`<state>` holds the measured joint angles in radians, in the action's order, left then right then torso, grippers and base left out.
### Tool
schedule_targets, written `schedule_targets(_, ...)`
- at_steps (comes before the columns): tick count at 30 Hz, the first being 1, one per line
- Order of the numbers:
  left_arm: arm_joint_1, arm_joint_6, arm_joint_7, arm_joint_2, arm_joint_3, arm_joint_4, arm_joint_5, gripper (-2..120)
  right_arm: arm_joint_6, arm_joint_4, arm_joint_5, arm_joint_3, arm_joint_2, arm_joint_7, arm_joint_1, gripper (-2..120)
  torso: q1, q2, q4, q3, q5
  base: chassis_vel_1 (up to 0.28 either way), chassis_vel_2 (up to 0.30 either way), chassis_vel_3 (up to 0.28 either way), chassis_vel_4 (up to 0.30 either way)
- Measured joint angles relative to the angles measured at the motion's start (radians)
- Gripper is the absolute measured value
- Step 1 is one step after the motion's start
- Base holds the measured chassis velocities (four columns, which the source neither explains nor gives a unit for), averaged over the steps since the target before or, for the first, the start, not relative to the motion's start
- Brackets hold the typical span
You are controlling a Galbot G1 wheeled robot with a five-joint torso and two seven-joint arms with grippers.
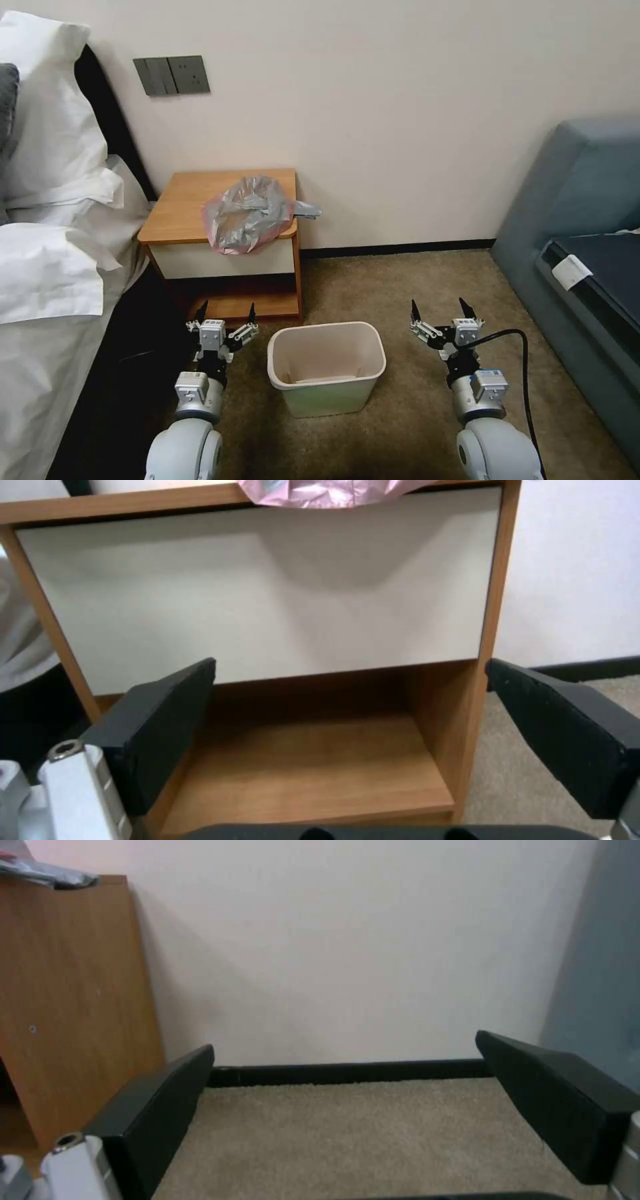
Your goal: Pick up the garbage bag from the table and place it over the trash can.
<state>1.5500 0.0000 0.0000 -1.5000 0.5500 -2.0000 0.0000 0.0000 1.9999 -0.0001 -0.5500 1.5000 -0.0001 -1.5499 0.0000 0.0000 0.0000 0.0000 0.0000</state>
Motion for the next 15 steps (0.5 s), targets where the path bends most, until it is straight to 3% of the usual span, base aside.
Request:
schedule_targets(11, -0.001, -0.002, 0.0, 0.0, 0.001, 0.0, 0.0, 100, 0.003, 0.0, 0.0, 0.0, 0.0, 0.0, 0.0, 100, 0.0, 0.0, 0.0, 0.0, 0.0, 0.0, 0.0, 0.0, 0.0)
schedule_targets(14, -0.014, -0.023, -0.005, -0.004, 0.011, 0.0, 0.001, 100, 0.016, 0.003, 0.0, -0.005, -0.004, 0.0, 0.002, 100, 0.0, 0.0, 0.0001, 0.0, -0.0002, 0.0, 0.0, 0.0, 0.0)
schedule_targets(15, -0.038, -0.062, -0.016, -0.01, 0.029, -0.006, 0.003, 100, 0.027, 0.005, 0.0, -0.008, -0.007, 0.0, 0.003, 100, 0.0, 0.0, 0.0, 0.0, 0.0, 0.0, 0.0, 0.0, 0.0)
